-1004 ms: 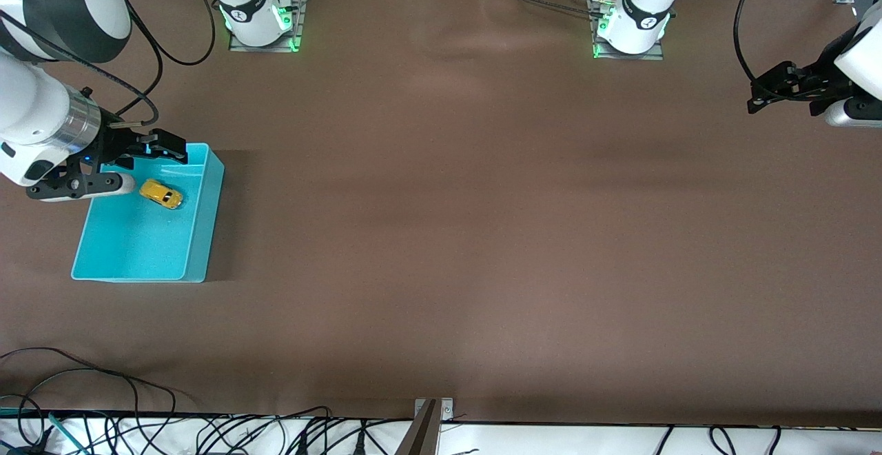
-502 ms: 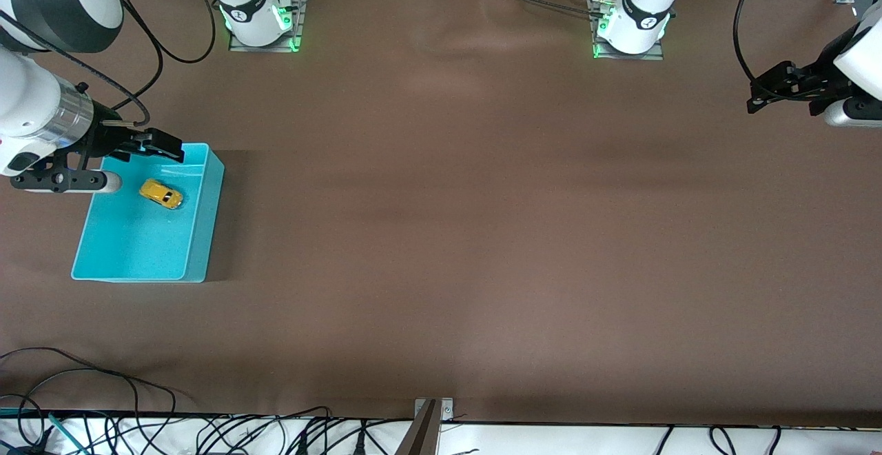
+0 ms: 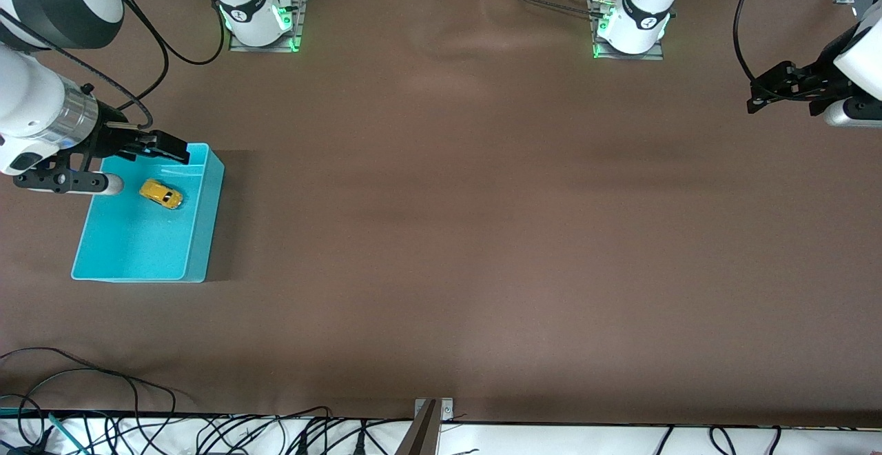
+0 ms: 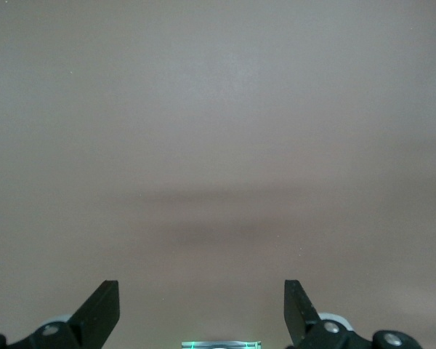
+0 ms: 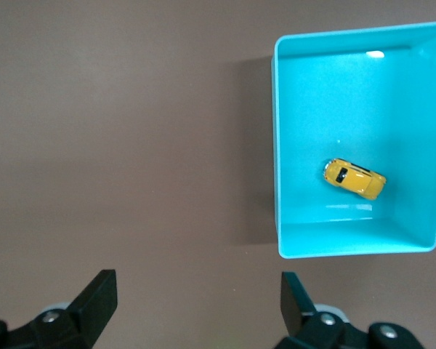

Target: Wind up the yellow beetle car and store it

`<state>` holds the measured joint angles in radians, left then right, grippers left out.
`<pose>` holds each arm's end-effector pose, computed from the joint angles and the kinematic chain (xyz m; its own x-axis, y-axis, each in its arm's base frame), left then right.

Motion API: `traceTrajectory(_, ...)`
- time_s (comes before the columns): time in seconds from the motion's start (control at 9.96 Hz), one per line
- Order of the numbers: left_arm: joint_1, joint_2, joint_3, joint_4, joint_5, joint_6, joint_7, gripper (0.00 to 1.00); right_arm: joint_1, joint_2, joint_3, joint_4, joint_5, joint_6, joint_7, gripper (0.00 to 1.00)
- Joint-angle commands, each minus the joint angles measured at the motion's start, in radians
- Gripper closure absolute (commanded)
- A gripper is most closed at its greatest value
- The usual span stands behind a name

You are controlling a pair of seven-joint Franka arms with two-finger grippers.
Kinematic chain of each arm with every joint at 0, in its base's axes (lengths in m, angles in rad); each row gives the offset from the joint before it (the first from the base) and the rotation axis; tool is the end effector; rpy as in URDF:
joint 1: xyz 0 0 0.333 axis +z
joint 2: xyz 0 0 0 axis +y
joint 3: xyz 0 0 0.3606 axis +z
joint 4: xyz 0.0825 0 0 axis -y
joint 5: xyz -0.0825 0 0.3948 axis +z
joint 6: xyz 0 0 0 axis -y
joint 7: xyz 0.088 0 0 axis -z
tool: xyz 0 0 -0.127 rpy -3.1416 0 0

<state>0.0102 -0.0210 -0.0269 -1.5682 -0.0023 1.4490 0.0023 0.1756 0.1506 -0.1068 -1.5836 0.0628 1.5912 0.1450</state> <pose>0.5427 -0.0096 0.6520 0.9950 -0.0191 -0.0980 -0.0190 -0.9998 0.0020 0.6052 0.0539 0.5567 0.9860 -0.0791 -0.1468 -0.0836 -0.9962 -0.0250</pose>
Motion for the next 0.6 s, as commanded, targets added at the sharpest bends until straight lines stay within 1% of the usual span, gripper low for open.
traceTrajectory(0.0,0.007,-0.008,-0.007,-0.004,-0.018,-0.007,-0.010,0.00,-0.041,-0.011,0.029,-0.001,-0.011,-0.037,-0.007,0.00)
traceTrajectory(0.2,0.007,-0.008,-0.008,-0.004,-0.018,-0.007,-0.010,0.00,-0.042,-0.020,0.027,-0.015,-0.011,-0.028,-0.067,0.00)
traceTrajectory(0.5,0.007,-0.008,-0.007,-0.004,-0.018,-0.007,-0.010,0.00,-0.056,-0.013,0.027,-0.013,-0.015,-0.020,-0.085,0.00)
